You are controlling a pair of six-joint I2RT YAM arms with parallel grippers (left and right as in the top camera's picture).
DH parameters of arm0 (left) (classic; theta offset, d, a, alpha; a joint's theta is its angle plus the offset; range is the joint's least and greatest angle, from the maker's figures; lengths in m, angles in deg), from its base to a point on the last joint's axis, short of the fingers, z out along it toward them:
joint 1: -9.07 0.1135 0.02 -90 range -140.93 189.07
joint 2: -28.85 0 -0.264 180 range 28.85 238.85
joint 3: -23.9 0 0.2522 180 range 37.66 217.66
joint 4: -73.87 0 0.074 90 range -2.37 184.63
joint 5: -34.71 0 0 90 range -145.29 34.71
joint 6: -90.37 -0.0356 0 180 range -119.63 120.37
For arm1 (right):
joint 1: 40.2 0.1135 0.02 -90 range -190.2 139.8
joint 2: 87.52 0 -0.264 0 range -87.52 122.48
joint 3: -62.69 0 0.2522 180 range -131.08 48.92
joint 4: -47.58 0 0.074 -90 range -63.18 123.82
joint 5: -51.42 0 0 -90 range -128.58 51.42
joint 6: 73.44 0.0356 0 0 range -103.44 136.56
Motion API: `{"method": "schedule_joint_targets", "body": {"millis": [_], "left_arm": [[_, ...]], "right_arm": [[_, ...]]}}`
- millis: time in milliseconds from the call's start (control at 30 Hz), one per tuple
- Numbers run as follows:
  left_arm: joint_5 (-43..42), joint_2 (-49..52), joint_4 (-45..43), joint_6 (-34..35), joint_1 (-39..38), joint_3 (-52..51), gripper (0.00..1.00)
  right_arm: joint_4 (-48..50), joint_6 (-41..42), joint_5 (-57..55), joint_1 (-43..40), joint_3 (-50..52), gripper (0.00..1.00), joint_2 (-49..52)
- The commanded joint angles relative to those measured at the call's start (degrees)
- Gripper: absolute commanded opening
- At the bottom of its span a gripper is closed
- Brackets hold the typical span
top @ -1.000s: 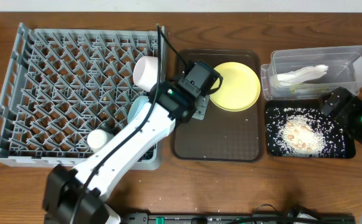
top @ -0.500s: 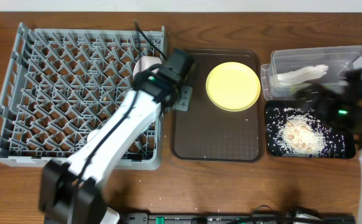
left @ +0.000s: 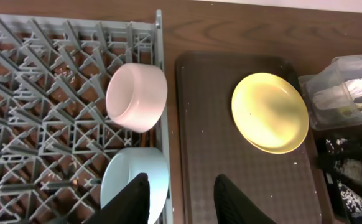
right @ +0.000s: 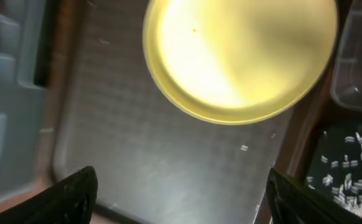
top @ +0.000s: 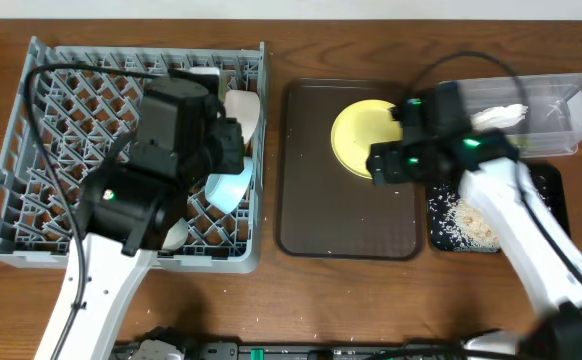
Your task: Sort waste into correct bins and load items into the dishwasher
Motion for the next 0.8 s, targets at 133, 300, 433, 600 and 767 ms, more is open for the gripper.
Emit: {"method": "schedule_joint_targets", "body": {"millis": [133,300,433,600,767], "left_arm": [[-0.8,0.2,5.5,-0.8,0.3,0.0,0.37],[-0.8,0.8,6.2,-0.8,0.3,0.0,0.38],[-0.8,0.9,6.3,-0.8,0.3,0.0,0.38],[-0.8,0.9,6.3,-0.8,0.3,0.0,0.38],[-0.8,0.9,6.5,-0.8,0.3,0.0,0.38]], "right_arm": [[-2.4,31.0,-7.8,1.4,-0.3,0.82,9.6],[-0.9,49.3,-5.5,0.3,-0.3,0.95,10.9],[0.3,54.9,-8.3,0.7,-0.2,0.98,12.0],[1.6,63.1,-9.0,0.8,0.2,0.96,15.0],[3.3,63.2,-9.6,0.9,0.2,0.90,18.6]]}}
